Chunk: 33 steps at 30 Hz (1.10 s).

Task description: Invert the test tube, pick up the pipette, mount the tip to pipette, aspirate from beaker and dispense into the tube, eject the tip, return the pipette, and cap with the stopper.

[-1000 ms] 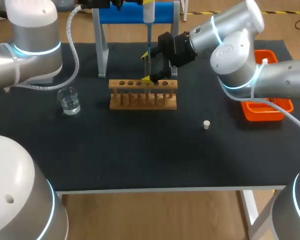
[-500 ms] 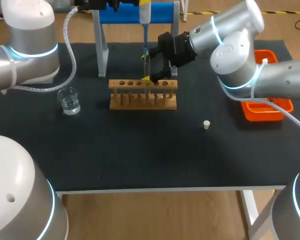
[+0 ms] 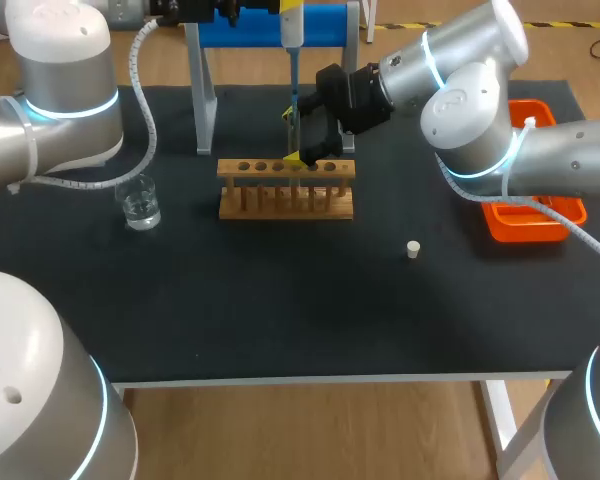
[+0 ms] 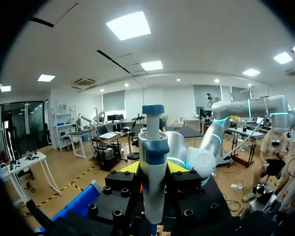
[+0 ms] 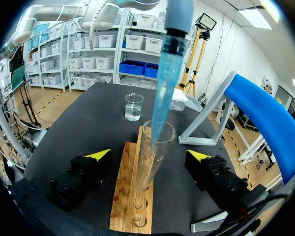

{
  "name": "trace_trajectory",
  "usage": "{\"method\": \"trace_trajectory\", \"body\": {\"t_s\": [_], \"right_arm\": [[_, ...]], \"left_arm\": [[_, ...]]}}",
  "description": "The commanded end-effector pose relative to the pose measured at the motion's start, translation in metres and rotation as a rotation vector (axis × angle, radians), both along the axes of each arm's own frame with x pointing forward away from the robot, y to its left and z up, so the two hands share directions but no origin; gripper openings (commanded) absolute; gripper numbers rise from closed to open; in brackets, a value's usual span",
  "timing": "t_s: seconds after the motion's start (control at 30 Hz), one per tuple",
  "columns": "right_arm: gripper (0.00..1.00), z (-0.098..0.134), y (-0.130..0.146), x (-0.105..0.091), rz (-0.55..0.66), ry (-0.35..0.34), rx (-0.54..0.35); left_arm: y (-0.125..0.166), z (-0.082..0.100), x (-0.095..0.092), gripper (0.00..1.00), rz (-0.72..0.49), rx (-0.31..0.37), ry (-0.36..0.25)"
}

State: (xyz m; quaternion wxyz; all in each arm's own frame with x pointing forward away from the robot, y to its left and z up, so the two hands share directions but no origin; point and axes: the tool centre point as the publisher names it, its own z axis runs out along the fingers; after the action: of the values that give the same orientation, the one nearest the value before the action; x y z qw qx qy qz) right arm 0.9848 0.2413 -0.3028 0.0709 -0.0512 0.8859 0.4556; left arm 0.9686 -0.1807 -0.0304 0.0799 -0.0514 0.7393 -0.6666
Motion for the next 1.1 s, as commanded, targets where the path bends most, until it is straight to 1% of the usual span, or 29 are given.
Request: {"method": "trace_trajectory", "body": {"t_s": [0.03,0.7,1.1], "right_arm": [[1.00,0.001,-0.001,0.000,0.001,0.001,-0.001],[1.00,0.001,-0.001,0.000,0.001,0.001,-0.001],[1.00,0.001,-0.001,0.000,0.001,0.001,-0.001]], "left_arm": [[-0.002,-0.004,0.003,0.00,-0.006,-0.004,0.001],[-0.002,-0.017,0.008,0.00,-0.009,-0.004,0.027],[-0.003,-0.023,0.010,0.00,-0.006,0.008,0.037]]}}
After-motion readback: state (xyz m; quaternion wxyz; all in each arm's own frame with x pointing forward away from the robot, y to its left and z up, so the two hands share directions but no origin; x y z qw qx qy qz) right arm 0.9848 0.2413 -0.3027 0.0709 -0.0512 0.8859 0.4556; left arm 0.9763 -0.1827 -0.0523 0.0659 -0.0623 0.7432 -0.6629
